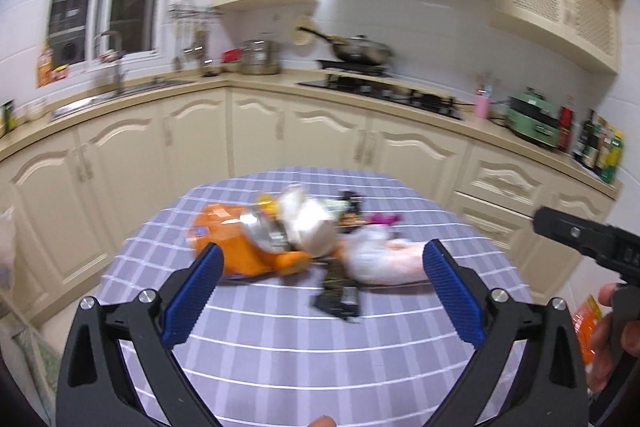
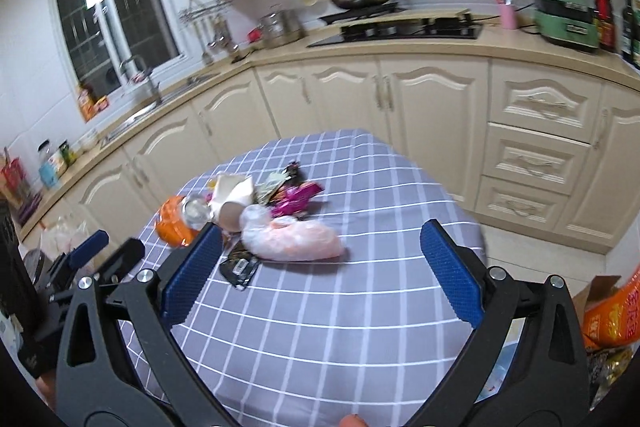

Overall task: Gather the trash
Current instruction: 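Grasp the crushed Fanta can with the left tool while the right tool grasps the white bag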

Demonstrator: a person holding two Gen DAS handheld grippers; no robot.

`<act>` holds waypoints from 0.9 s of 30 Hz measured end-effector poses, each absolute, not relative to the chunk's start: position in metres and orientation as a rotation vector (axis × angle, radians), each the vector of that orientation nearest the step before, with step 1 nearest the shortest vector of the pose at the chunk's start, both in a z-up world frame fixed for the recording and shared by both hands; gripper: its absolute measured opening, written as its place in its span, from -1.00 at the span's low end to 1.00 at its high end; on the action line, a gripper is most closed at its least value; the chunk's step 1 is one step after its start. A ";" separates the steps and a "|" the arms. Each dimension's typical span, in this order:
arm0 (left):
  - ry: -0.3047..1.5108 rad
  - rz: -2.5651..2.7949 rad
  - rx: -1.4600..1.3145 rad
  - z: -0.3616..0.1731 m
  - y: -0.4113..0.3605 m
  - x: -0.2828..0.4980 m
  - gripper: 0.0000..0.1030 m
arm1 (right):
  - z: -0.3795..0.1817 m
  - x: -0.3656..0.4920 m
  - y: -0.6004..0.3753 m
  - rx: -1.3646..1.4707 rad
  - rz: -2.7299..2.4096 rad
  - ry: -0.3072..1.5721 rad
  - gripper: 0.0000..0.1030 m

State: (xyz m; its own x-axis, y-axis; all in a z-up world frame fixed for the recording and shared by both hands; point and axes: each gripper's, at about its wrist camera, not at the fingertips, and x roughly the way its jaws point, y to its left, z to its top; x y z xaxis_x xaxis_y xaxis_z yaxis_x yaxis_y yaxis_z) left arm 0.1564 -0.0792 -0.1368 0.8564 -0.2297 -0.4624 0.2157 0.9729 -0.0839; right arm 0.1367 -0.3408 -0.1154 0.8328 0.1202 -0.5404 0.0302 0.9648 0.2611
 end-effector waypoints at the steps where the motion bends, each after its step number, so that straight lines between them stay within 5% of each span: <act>1: 0.498 -0.202 -0.034 -0.141 -0.069 0.163 0.89 | -0.118 0.141 -0.338 0.261 0.056 0.594 0.88; 25: 0.738 -0.012 -0.070 -0.214 -0.036 0.317 0.89 | -0.205 0.270 -0.273 -0.041 0.259 0.803 0.88; 27: 0.758 -0.034 -0.091 -0.219 -0.035 0.324 0.88 | -0.210 0.271 -0.276 -0.017 0.277 0.811 0.60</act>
